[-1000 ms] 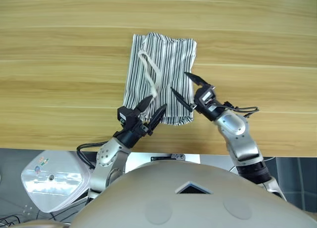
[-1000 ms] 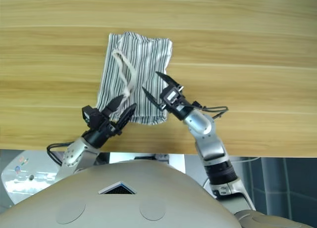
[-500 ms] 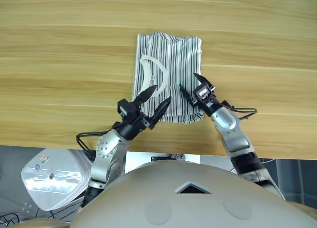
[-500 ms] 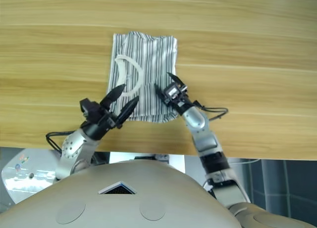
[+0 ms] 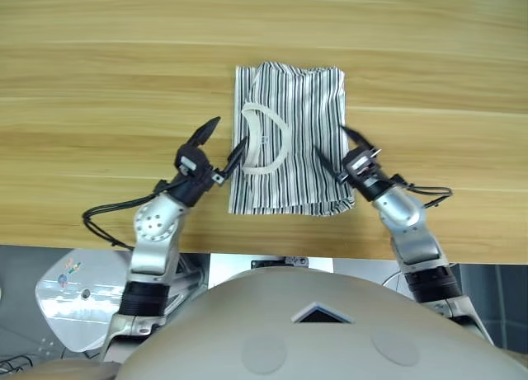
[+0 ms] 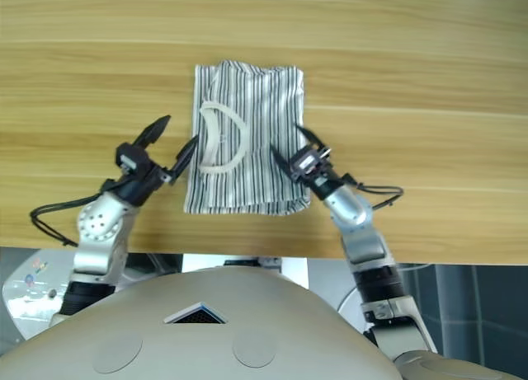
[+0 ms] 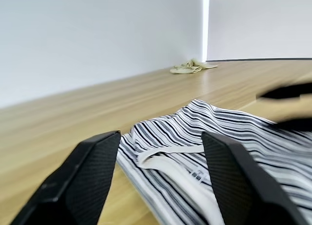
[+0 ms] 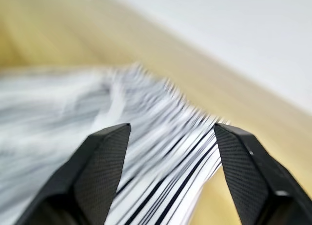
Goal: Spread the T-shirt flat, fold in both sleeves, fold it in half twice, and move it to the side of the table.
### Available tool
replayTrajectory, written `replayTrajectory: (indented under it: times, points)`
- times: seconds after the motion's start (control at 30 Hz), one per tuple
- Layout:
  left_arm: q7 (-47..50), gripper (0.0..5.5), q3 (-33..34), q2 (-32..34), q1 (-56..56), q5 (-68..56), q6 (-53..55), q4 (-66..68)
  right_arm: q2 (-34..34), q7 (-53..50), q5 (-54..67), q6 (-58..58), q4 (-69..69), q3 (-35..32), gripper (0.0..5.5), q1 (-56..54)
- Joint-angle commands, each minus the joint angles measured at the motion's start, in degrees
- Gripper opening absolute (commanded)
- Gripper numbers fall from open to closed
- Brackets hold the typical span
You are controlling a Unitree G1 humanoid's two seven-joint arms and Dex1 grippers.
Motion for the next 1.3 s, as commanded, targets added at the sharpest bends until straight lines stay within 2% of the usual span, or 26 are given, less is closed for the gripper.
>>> replayTrajectory:
  times: [0.03,0.1,0.17,0.23,0.33,0.57,0.7,0.97,1.3]
  points:
    - [2.36,3.08,10.29,8.57,-0.53,9.95,-10.47,4.73,-4.87,2.0,4.19,-8.99,-3.27,-9.65,3.15,0.7]
    - [5.18,3.08,14.26,13.28,0.78,20.9,-13.94,6.6,-10.2,1.77,-2.2,-15.09,3.24,-14.25,3.15,0.9]
    - [7.88,3.08,16.73,17.78,2.71,31.84,-15.12,7.84,-17.41,-5.79,-19.89,-20.81,14.9,-15.53,3.15,0.69]
    - [8.06,3.08,15.28,21.29,5.35,40.34,-15.33,8.12,-23.24,-15.16,-37.0,-22.65,22.42,-12.06,3.15,1.44]
    - [5.67,3.08,10.91,24.24,7.89,44.51,-16.5,6.97,-25.89,-21.02,-47.86,-24.9,25.64,-6.8,3.15,2.94]
    - [-0.05,3.08,2.58,28.6,9.84,40.11,-17.94,0.33,-29.52,-15.76,-42.72,-31.08,15.06,-1.01,3.15,10.63]
    - [-2.23,3.08,-1.9,29.56,4.22,38.57,-17.62,2.75,-29.47,-12.34,-40.76,-30.6,11.67,1.5,3.15,10.25]
    - [-5.73,3.08,-11.97,29.31,-7.91,36.05,-20.11,11.31,-28.66,-9.92,-40.34,-30.65,13.5,5.47,3.15,4.22]
    - [-10.22,3.08,-23.21,25.74,-20.36,30.7,-23.63,19.21,-29.92,-8.54,-39.6,-32.32,13.3,7.33,3.15,2.69]
